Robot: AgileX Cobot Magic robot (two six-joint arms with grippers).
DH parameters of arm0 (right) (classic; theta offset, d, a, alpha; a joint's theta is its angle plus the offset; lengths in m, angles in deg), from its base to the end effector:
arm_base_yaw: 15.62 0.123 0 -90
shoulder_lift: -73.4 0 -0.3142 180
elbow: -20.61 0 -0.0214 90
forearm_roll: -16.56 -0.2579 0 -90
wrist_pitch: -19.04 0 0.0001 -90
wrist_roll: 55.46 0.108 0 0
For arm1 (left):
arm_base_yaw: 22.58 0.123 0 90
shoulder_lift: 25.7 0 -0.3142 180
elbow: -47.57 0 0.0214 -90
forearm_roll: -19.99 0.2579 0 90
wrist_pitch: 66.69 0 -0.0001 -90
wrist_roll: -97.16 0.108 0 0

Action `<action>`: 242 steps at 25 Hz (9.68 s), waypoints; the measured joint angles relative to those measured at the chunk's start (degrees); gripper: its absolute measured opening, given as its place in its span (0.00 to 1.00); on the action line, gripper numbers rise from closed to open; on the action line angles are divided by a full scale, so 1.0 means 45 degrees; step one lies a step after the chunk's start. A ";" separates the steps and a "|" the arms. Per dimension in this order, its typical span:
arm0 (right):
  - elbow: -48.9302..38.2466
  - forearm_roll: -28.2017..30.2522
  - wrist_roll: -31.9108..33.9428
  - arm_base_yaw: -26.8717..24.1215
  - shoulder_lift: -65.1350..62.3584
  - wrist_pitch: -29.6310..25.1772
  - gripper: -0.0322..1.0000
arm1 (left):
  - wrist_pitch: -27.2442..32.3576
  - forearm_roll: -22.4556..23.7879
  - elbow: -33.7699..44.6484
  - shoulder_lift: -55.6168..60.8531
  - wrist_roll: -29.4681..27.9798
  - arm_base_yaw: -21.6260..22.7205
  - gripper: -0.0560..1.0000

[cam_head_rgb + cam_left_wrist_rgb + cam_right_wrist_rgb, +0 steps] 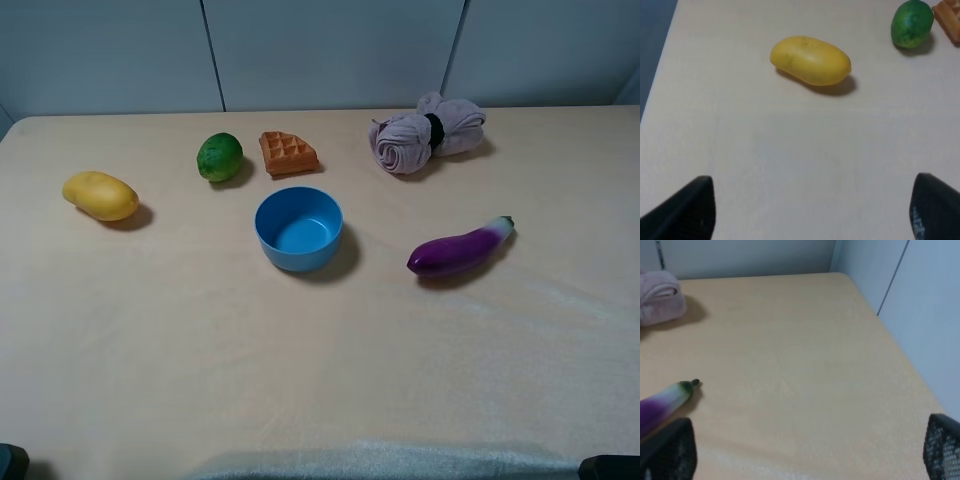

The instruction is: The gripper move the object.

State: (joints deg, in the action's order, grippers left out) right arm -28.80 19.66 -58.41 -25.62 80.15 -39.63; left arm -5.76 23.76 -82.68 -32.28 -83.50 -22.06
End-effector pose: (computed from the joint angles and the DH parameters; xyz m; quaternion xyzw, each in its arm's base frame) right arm -0.0125 -0.0029 0.2760 0.0524 0.8407 -0.0876 0.5319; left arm -0.0136 0.0061 0.2704 -0.0101 0.8533 0.0322 0.5203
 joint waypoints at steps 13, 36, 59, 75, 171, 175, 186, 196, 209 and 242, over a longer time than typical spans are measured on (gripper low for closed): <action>0.0000 0.0000 0.0000 0.0000 0.0000 0.0000 0.70 | 0.0000 0.0000 0.0000 0.0000 0.0000 0.0000 0.85; 0.0000 0.0000 0.0000 0.0000 0.0000 0.0000 0.70 | -0.0037 0.0000 0.0000 0.0000 0.0000 0.0000 0.85; 0.0078 -0.0689 0.0100 0.0000 0.0874 0.0151 0.70 | -0.0037 0.0014 0.0000 0.0000 0.0000 0.0000 0.85; 0.2582 -0.1976 -0.0248 0.0000 1.1220 0.1374 0.70 | -0.0048 0.0027 0.0000 0.0000 0.0000 0.0000 0.85; 1.4822 -0.3776 0.6374 0.5619 2.9168 0.4752 0.70 | -0.0048 0.0027 0.0000 0.0000 0.0000 0.0000 0.85; 1.4846 -0.3820 0.6385 0.5619 2.9314 0.5051 0.70 | -0.0048 0.0027 0.0000 0.0000 0.0000 0.0000 0.85; 1.4903 -0.3893 0.6837 0.5619 2.9367 0.6178 0.70 | -0.0048 0.0027 0.0000 0.0000 0.0000 0.0000 0.85; 1.4903 -0.3897 0.6987 0.5619 2.9471 0.6574 0.70 | -0.0060 0.0027 0.0000 0.0000 0.0000 0.0000 0.85; 1.4903 -0.3858 0.6987 0.5619 2.9769 0.6606 0.70 | -0.0059 0.0027 0.0000 0.0000 0.0000 0.0000 0.85; 1.5265 -0.3396 0.3410 0.5465 2.8448 0.2083 0.40 | -0.0059 0.0027 0.0000 0.0000 0.0000 0.0000 0.85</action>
State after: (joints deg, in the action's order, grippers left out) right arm 39.89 4.38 -43.06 -1.02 208.16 -30.26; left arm -6.03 23.88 -82.68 -32.28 -83.50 -22.06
